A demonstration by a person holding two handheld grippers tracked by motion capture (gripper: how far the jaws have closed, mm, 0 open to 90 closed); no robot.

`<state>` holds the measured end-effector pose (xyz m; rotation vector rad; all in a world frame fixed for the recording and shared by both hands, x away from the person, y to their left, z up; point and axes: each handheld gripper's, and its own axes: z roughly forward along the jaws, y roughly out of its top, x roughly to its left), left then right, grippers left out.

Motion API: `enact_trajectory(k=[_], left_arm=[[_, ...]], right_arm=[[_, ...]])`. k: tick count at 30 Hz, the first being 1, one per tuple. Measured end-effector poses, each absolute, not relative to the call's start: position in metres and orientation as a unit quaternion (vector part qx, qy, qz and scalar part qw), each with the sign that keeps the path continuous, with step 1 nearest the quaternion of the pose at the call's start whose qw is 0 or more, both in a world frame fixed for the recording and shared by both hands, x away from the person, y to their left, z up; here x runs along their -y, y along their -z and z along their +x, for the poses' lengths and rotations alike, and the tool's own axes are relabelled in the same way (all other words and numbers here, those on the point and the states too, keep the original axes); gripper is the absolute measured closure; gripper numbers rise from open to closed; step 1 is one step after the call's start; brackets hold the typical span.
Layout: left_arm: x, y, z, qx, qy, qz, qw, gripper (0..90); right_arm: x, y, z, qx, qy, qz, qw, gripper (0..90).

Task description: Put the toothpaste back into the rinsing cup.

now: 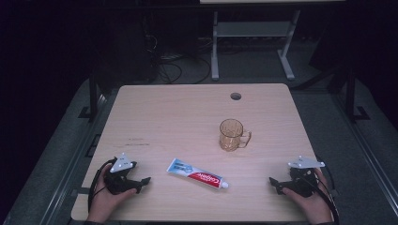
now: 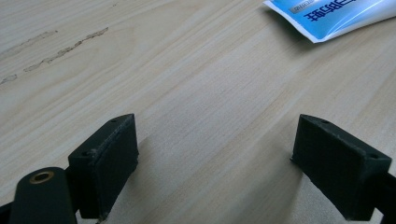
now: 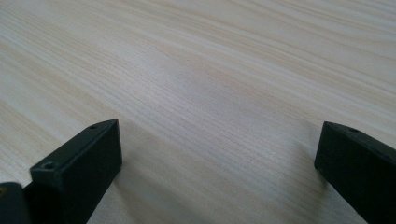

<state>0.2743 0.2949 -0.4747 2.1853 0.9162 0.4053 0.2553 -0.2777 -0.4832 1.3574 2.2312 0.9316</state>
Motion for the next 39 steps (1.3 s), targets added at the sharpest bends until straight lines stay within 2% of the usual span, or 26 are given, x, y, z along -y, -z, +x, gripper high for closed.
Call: enact_trajectory(k=[17,18,19,20,22,30,35,39], left_arm=[[-0.295,0.475,0.275,-0.356,-0.154,0.848,0.362,13.0],[-0.294,0.475,0.275,-0.356,-0.155,0.847,0.362,13.1],[-0.294,0.475,0.275,-0.356,-0.155,0.847,0.362,13.0],[-0.294,0.475,0.275,-0.356,-0.155,0.848,0.361,13.0],[-0.294,0.475,0.275,-0.356,-0.155,0.848,0.361,13.0],[-0.294,0.475,0.275,-0.355,-0.155,0.848,0.361,13.1],[-0.294,0.475,0.275,-0.356,-0.156,0.847,0.362,13.3],[-0.294,0.475,0.275,-0.358,-0.157,0.847,0.361,13.8]], right_arm=[[0.276,0.483,0.258,-0.793,-0.331,0.478,0.182,1.5],[0.276,0.483,0.257,-0.791,-0.333,0.479,0.184,5.2],[0.276,0.482,0.255,-0.789,-0.341,0.476,0.187,14.2],[0.276,0.482,0.253,-0.789,-0.349,0.468,0.189,17.8],[0.276,0.481,0.252,-0.79,-0.349,0.468,0.188,18.5],[0.277,0.475,0.25,-0.794,-0.365,0.456,0.17,37.9],[0.275,0.472,0.248,-0.799,-0.37,0.445,0.162,42.0],[0.272,0.47,0.247,-0.803,-0.378,0.433,0.157,48.9]])
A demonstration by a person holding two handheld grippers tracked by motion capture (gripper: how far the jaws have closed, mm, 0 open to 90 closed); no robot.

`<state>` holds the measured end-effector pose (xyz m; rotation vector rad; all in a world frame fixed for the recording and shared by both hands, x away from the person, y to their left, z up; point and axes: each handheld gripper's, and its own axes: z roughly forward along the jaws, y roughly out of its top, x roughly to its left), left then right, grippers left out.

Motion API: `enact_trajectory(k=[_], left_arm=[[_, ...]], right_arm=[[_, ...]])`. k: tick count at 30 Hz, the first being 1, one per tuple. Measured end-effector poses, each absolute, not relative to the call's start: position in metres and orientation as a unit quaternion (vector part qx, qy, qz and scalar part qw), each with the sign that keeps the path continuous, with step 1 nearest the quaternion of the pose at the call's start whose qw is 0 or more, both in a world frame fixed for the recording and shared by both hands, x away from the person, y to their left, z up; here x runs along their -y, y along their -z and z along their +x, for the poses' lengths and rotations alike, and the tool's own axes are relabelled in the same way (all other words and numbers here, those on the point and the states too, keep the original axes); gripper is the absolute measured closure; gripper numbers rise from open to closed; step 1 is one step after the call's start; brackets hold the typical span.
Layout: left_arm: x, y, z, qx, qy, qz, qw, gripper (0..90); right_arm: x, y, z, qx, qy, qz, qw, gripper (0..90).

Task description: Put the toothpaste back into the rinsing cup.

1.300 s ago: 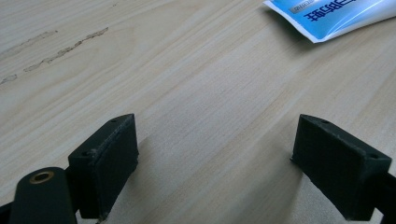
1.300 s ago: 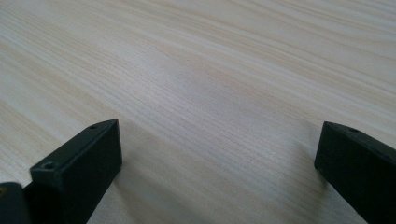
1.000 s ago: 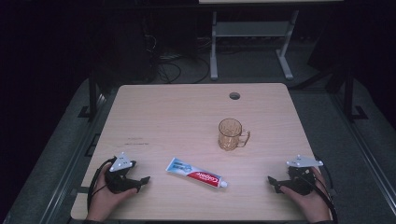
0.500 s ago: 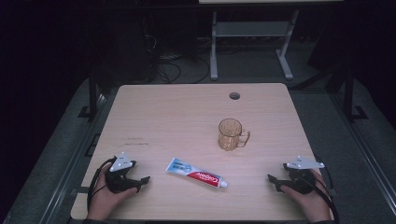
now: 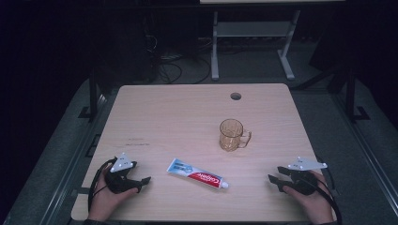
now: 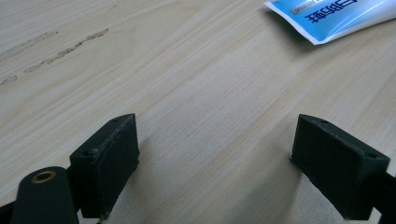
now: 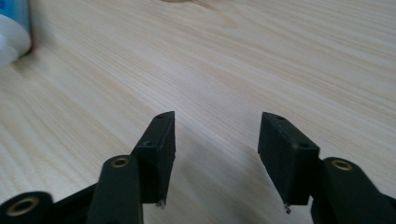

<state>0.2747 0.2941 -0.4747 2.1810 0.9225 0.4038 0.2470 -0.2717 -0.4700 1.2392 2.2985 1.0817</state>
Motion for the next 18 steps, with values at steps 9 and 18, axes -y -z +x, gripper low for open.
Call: enact_trajectory(k=[9,18], left_arm=[[-0.293,0.475,0.276,-0.364,-0.159,0.844,0.36,13.5],[-0.292,0.475,0.276,-0.366,-0.159,0.843,0.361,13.5]], right_arm=[[0.266,0.458,0.244,-0.811,-0.397,0.404,0.145,71.4],[0.264,0.448,0.243,-0.812,-0.412,0.392,0.127,88.1]])
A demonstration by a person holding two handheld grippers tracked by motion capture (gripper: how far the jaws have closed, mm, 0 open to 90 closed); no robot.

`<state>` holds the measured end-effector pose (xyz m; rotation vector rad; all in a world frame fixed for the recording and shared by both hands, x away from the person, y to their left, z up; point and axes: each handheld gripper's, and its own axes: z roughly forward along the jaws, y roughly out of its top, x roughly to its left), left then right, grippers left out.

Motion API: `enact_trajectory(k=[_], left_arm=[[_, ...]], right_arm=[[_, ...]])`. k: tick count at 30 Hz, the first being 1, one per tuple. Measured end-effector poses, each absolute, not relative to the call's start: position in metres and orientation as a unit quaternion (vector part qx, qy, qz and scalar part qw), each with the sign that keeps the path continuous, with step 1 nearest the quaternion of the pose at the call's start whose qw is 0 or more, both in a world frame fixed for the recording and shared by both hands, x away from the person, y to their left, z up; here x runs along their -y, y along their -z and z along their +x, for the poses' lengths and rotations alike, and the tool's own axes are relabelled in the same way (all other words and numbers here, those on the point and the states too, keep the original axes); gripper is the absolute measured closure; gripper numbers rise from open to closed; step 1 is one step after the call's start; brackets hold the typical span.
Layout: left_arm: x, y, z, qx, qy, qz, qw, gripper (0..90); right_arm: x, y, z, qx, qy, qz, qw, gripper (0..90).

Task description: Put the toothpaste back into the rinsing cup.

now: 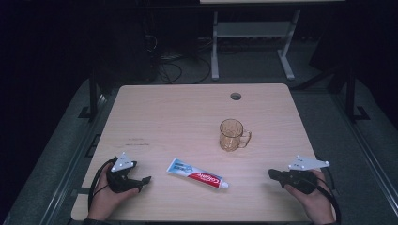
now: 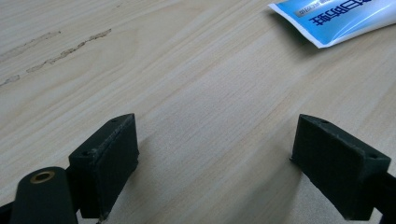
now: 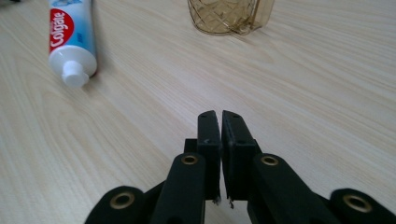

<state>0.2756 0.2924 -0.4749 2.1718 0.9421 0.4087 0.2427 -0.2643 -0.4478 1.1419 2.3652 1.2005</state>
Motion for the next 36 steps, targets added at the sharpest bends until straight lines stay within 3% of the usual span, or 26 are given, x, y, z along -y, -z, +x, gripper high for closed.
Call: enact_trajectory(k=[14,36], left_arm=[[-0.292,0.475,0.275,-0.366,-0.16,0.842,0.362,13.7],[-0.292,0.475,0.275,-0.366,-0.16,0.842,0.362,13.8]], right_arm=[[0.238,0.436,0.251,-0.826,-0.431,0.354,0.082,89.3],[0.201,0.432,0.264,-0.847,-0.427,0.309,0.065,89.5]])
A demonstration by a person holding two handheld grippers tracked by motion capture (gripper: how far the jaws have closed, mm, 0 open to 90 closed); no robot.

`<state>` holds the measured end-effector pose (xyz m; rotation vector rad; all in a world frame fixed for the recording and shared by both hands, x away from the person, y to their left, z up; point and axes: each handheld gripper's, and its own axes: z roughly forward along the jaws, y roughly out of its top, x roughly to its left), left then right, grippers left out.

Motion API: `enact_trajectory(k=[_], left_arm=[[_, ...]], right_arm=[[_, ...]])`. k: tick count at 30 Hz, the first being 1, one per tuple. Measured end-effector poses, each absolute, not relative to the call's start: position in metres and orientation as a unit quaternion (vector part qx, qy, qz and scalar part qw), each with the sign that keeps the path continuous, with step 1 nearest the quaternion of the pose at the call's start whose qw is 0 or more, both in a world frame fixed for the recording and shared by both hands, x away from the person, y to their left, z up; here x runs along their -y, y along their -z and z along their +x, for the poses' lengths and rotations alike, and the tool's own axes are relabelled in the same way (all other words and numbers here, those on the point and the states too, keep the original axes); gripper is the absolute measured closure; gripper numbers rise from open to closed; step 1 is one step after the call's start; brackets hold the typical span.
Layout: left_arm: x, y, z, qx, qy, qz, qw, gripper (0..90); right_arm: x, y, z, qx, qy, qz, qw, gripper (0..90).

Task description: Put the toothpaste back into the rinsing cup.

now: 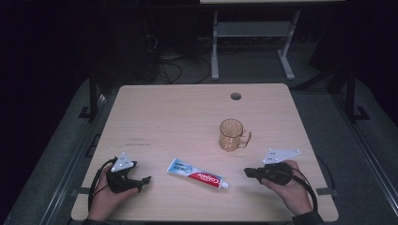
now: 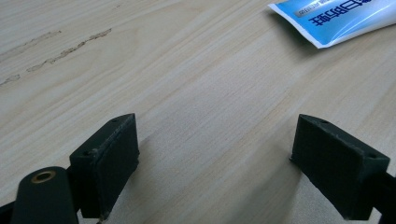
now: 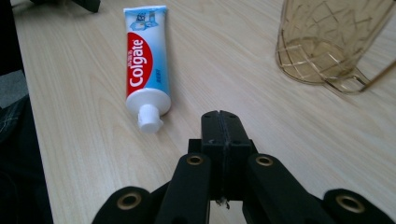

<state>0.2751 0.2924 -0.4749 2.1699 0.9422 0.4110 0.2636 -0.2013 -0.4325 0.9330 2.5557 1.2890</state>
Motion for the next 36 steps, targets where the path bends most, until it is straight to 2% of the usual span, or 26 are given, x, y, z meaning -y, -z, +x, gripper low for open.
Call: enact_trajectory(k=[36], left_arm=[[-0.292,0.475,0.275,-0.367,-0.159,0.843,0.361,13.7]], right_arm=[[0.128,0.452,0.295,-0.887,-0.381,0.259,0.028,89.6]])
